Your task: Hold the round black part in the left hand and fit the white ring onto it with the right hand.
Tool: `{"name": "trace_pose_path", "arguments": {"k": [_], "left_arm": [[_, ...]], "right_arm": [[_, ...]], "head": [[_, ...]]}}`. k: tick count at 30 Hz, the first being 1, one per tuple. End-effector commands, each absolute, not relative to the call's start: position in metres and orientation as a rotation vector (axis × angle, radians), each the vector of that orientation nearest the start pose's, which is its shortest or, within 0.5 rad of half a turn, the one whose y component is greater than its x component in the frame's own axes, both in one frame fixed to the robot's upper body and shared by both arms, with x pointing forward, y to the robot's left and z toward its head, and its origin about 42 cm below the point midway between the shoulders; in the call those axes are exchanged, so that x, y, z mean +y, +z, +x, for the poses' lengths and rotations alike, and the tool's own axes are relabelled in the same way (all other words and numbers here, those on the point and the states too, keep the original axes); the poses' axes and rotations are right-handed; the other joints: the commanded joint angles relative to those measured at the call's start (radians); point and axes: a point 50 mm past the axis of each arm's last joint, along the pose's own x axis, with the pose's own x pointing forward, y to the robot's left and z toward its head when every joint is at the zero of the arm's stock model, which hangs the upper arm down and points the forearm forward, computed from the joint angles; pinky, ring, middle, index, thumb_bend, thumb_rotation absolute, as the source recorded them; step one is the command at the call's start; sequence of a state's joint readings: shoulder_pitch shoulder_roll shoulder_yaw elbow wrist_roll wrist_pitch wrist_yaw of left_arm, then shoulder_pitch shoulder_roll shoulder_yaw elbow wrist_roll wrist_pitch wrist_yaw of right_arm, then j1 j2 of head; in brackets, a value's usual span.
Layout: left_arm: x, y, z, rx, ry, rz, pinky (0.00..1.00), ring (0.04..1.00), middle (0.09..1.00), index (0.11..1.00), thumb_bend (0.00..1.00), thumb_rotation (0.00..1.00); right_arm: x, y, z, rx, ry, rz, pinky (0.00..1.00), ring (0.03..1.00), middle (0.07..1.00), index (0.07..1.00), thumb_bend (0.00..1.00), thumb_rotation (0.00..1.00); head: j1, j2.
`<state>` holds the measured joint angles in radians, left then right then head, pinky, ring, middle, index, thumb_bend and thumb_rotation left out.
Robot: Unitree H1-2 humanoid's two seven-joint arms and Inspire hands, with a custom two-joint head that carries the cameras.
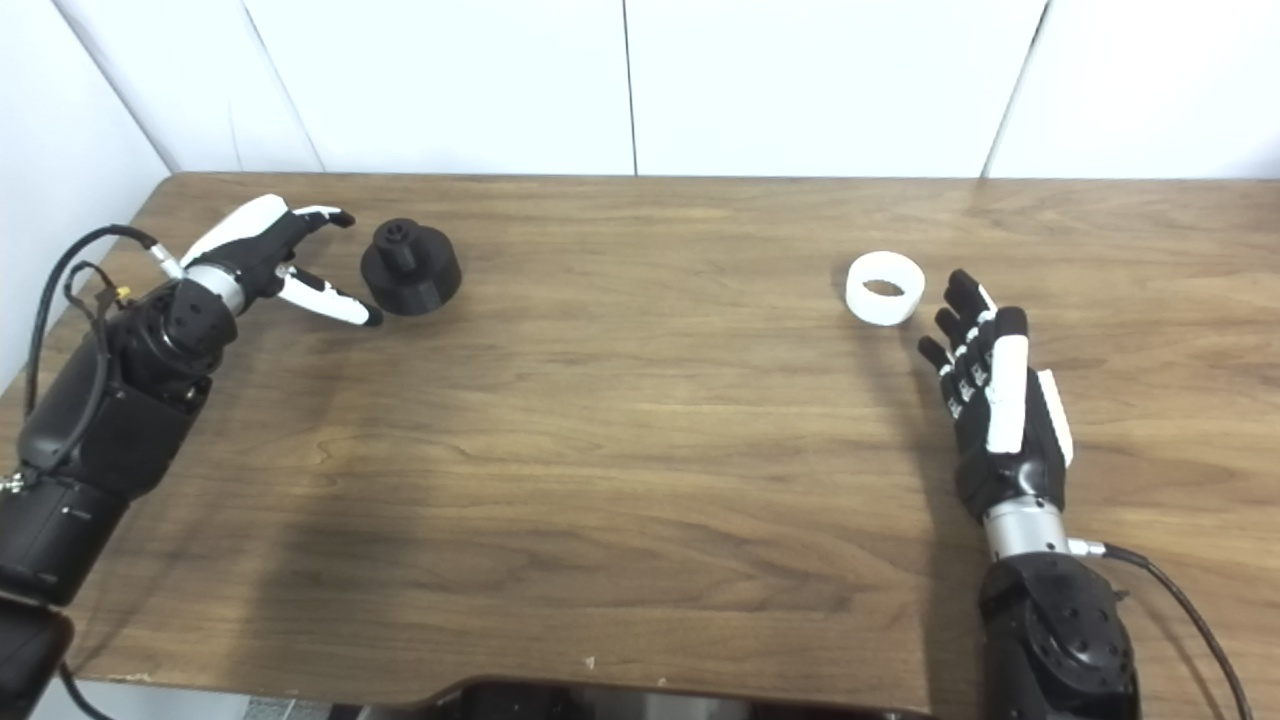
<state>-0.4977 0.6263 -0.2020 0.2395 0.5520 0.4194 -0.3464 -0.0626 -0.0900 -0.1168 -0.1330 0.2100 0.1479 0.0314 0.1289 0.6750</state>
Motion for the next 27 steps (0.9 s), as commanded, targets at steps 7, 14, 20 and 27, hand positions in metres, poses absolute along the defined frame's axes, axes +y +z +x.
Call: {"name": "trace_pose_path", "arguments": {"k": [7,14,20,27], "left_arm": [[0.374,0.254,0.445,0.239,-0.004,1.204,0.87,0.998,0.953,0.88,1.0,0.26],[0.369,0.254,0.449,0.241,-0.015,1.211,0.87,1.0,0.972,0.893,1.0,0.28],[0.364,0.252,0.452,0.246,-0.024,1.213,0.87,1.0,0.974,0.897,1.0,0.29],[0.359,0.25,0.455,0.24,-0.048,1.215,0.88,1.0,0.976,0.898,0.99,0.27]], "right_arm": [[-0.26,0.164,0.303,-0.152,-0.023,0.104,0.92,0.97,0.957,0.922,0.66,1.0],[-0.261,0.164,0.302,-0.156,-0.025,0.104,0.94,0.973,0.958,0.921,0.66,1.0],[-0.261,0.165,0.301,-0.155,-0.032,0.101,0.94,0.972,0.952,0.921,0.65,1.0],[-0.261,0.165,0.299,-0.157,-0.032,0.109,0.96,0.989,0.965,0.931,0.66,1.0]], "head": [[-0.004,0.001],[-0.011,0.001],[-0.016,0.002],[-0.021,0.002]]}}
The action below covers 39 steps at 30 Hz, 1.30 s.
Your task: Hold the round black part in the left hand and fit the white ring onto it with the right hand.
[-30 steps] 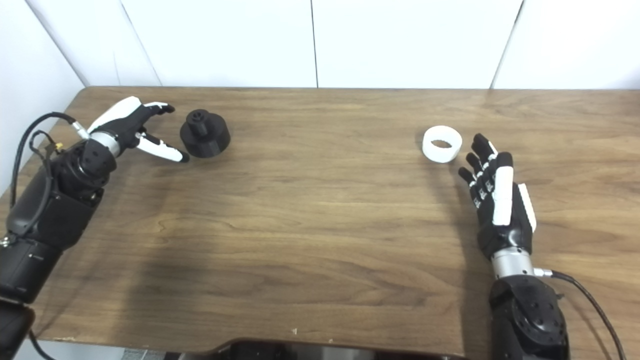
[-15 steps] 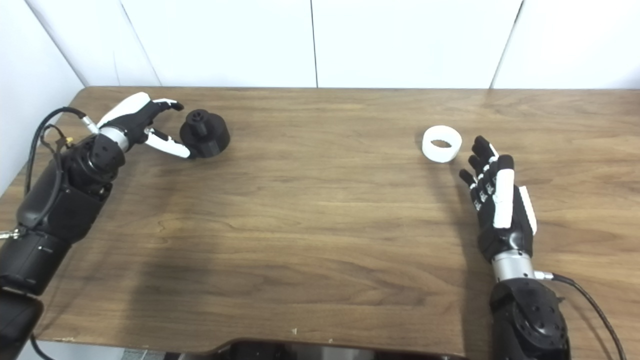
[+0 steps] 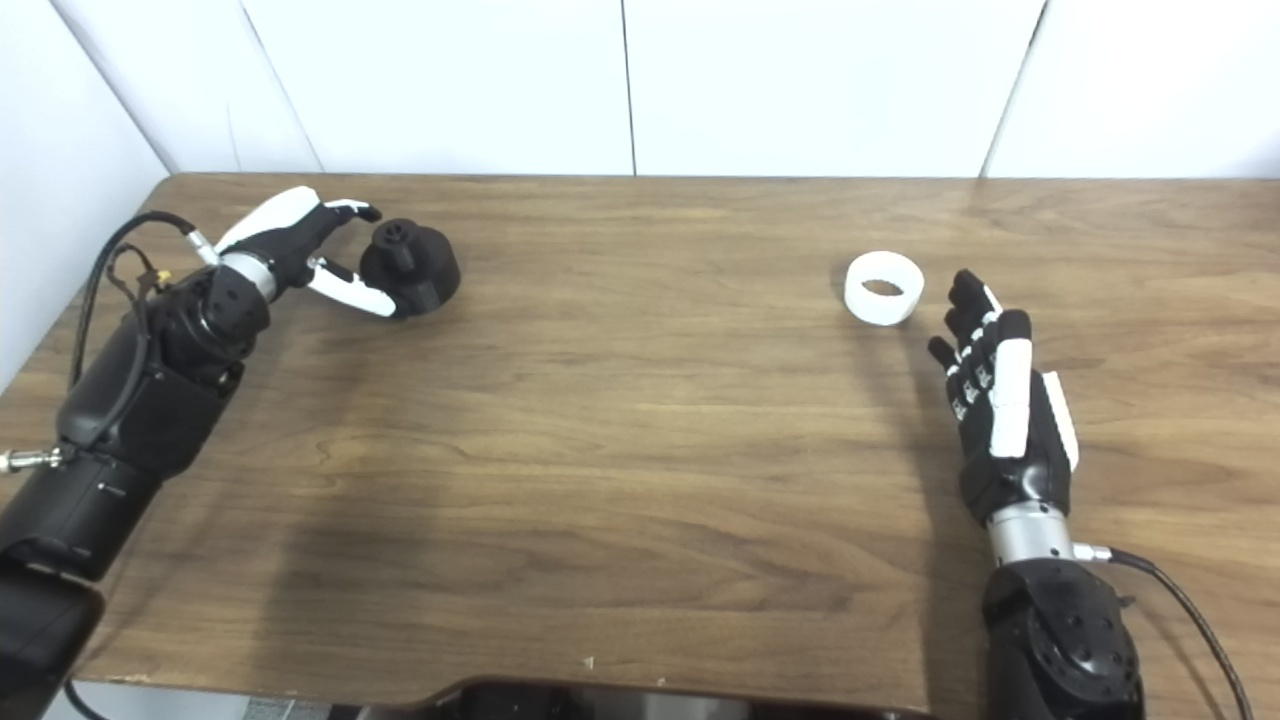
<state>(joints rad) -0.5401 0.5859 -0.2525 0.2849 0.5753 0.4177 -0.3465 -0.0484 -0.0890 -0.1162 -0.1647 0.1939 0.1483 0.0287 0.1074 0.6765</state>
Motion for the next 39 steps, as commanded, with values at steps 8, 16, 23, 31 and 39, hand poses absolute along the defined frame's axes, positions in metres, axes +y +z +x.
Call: {"name": "trace_pose_path", "arguments": {"k": [8,16,23,31,39], "left_arm": [[0.3539,0.2481,0.4573,0.232,-0.058,1.229,0.88,1.0,0.967,0.898,1.0,0.29],[0.3513,0.2464,0.4581,0.236,-0.071,1.258,0.9,1.0,0.961,0.887,1.0,0.3],[0.3496,0.243,0.4599,0.235,-0.079,1.309,0.91,1.0,0.952,0.856,0.96,0.28],[0.3483,0.2427,0.4595,0.215,-0.088,1.314,0.91,1.0,0.947,0.827,0.93,0.32],[0.348,0.2414,0.4594,0.187,-0.08,1.317,0.89,0.987,0.922,0.787,0.8,0.3]], "right_arm": [[-0.2615,0.1646,0.2955,-0.154,-0.045,0.102,0.94,0.98,0.961,0.93,0.67,1.0],[-0.2624,0.1642,0.2948,-0.163,-0.041,0.117,0.94,0.985,0.97,0.934,0.67,1.0],[-0.2638,0.1646,0.2924,-0.163,-0.049,0.13,0.92,0.98,0.966,0.927,0.66,1.0],[-0.2644,0.1646,0.2924,-0.16,-0.051,0.126,0.93,0.977,0.962,0.926,0.66,1.0],[-0.2651,0.1628,0.2928,-0.151,-0.048,0.114,0.93,0.98,0.962,0.928,0.67,1.0]], "head": [[-0.004,0.004],[-0.008,0.006],[-0.009,0.005],[-0.008,0.006],[-0.007,0.007]]}}
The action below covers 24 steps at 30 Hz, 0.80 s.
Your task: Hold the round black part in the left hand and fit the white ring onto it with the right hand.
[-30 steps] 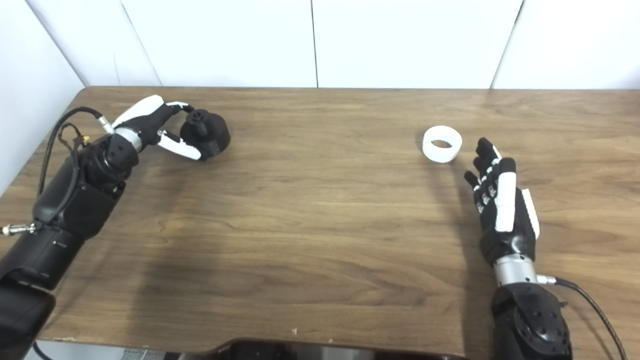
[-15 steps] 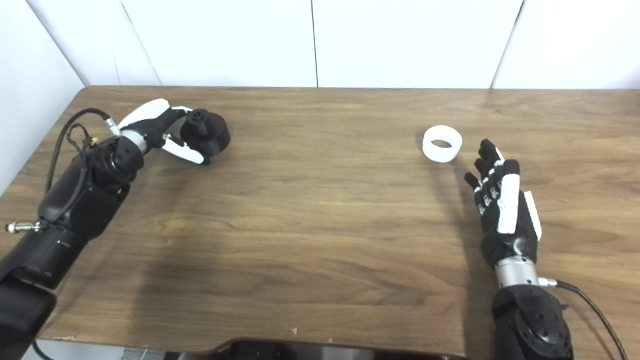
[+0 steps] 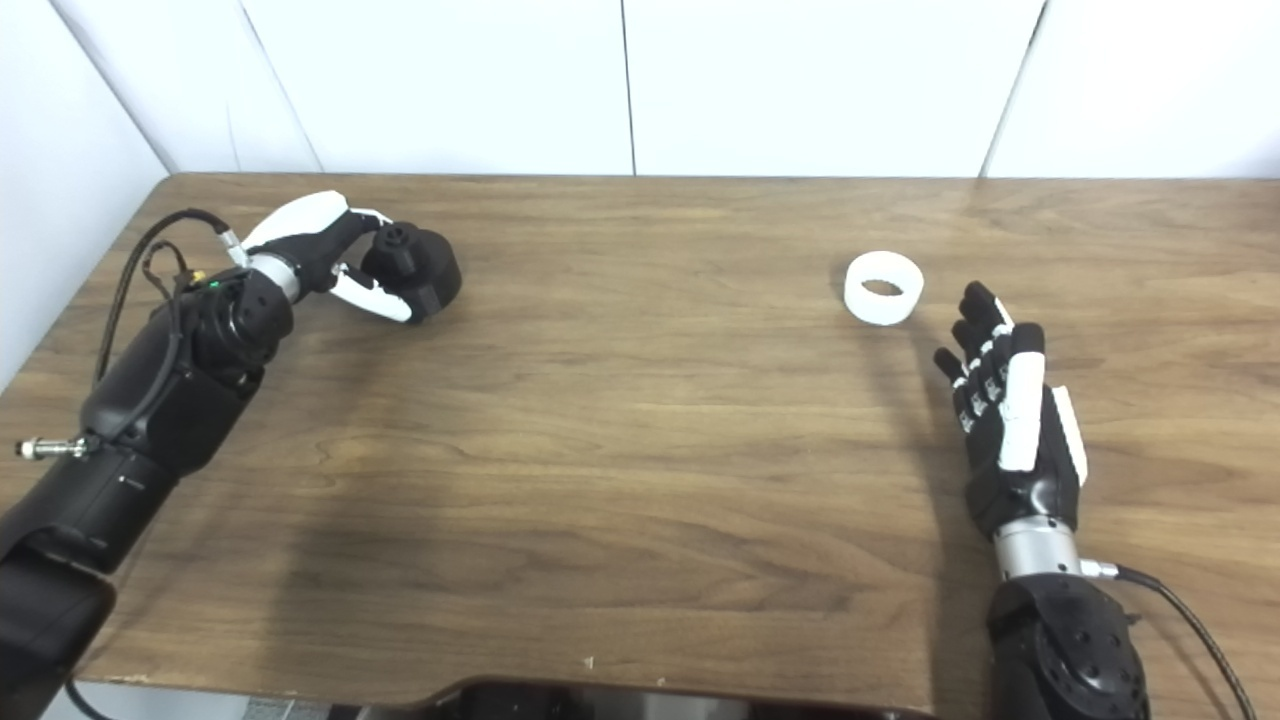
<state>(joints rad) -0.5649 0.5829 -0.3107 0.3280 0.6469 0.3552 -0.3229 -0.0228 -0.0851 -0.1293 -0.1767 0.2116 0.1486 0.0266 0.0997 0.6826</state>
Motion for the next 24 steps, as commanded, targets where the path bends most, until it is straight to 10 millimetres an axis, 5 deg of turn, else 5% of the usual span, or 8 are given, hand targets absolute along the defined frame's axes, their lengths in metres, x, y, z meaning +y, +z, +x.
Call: {"name": "trace_pose_path", "arguments": {"k": [1,24], "left_arm": [[0.348,0.241,0.459,0.182,-0.078,1.316,0.88,0.984,0.919,0.78,0.79,0.3],[0.341,0.241,0.448,0.088,-0.084,1.335,0.83,0.965,0.911,0.737,0.74,0.24]], "right_arm": [[-0.265,0.163,0.293,-0.15,-0.048,0.114,0.93,0.979,0.961,0.928,0.67,1.0],[-0.263,0.162,0.296,-0.14,-0.024,0.105,0.94,0.987,0.966,0.942,0.66,1.0]], "head": [[0.001,0.0],[0.012,-0.002]]}}
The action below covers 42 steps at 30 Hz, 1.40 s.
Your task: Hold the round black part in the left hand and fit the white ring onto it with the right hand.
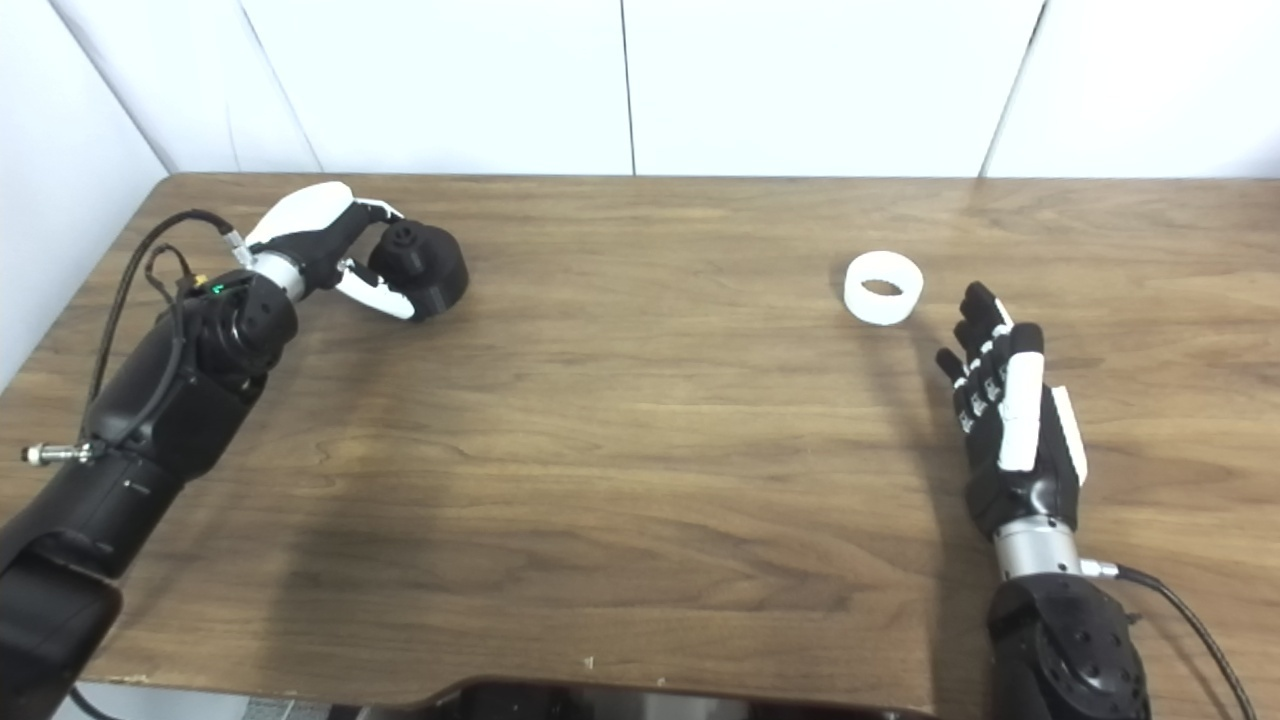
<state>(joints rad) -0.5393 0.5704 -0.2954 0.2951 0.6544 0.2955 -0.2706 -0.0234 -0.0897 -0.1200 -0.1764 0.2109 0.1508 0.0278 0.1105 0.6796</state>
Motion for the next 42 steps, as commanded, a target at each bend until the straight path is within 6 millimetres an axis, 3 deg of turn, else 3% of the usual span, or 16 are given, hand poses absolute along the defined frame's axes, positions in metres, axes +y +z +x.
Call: {"name": "trace_pose_path", "arguments": {"k": [1,5,23,32,42], "left_arm": [[0.34,0.242,0.447,0.08,-0.09,1.338,0.83,0.964,0.91,0.73,0.74,0.24],[0.334,0.244,0.441,0.055,-0.106,1.343,0.84,0.967,0.905,0.689,0.74,0.23],[0.317,0.238,0.418,0.013,-0.184,1.32,0.84,0.958,0.907,0.693,0.75,0.23],[0.295,0.227,0.407,0.018,-0.261,1.354,0.86,0.964,0.902,0.684,0.75,0.28],[0.273,0.218,0.398,-0.011,-0.314,1.362,0.89,0.964,0.906,0.68,0.76,0.26]], "right_arm": [[-0.262,0.162,0.297,-0.14,-0.024,0.105,0.94,0.984,0.964,0.941,0.66,1.0],[-0.261,0.162,0.298,-0.138,-0.02,0.104,0.92,0.978,0.962,0.94,0.65,1.0],[-0.26,0.166,0.301,-0.135,-0.011,0.102,0.93,0.982,0.967,0.942,0.68,1.0],[-0.263,0.166,0.299,-0.133,-0.014,0.104,0.95,0.991,0.971,0.945,0.69,1.0],[-0.261,0.168,0.298,-0.138,-0.018,0.101,0.95,0.989,0.967,0.946,0.69,1.0]], "head": [[0.0,0.002],[0.0,0.002],[0.004,0.017],[0.005,0.022],[0.003,0.028]]}}
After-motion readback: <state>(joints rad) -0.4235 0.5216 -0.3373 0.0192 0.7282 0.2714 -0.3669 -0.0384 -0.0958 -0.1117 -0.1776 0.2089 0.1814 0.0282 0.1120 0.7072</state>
